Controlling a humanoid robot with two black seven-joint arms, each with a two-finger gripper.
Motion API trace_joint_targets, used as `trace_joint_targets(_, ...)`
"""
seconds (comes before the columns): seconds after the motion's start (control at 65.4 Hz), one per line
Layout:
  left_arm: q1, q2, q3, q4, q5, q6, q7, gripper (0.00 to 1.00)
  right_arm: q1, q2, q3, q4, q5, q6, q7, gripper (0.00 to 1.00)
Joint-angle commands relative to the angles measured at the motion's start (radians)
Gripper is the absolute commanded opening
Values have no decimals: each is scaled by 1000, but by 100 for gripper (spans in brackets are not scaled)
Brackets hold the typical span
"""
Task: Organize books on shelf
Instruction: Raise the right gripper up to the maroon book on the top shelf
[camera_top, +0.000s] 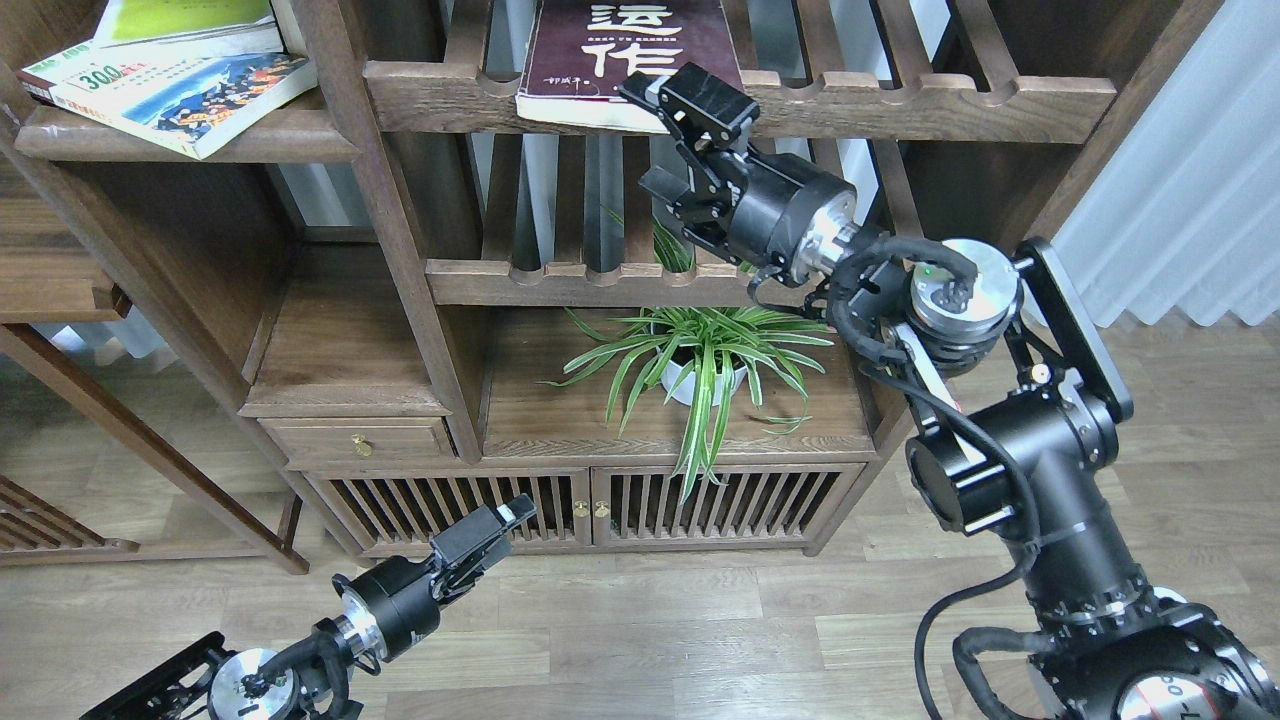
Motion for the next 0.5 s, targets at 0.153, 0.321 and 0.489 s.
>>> trace_joint_targets(0.153,0,-1,-7,0,0,0,0,100,43,0,1,-57,-47,-1,26,99)
trace_joint_targets(0.321,0,-1,-10,0,0,0,0,100,55,0,1,-106,-56,-1,37,99)
trace_joint_targets(0.489,0,-1,-10,0,0,0,0,100,75,0,3,-152,-65,-1,37,98)
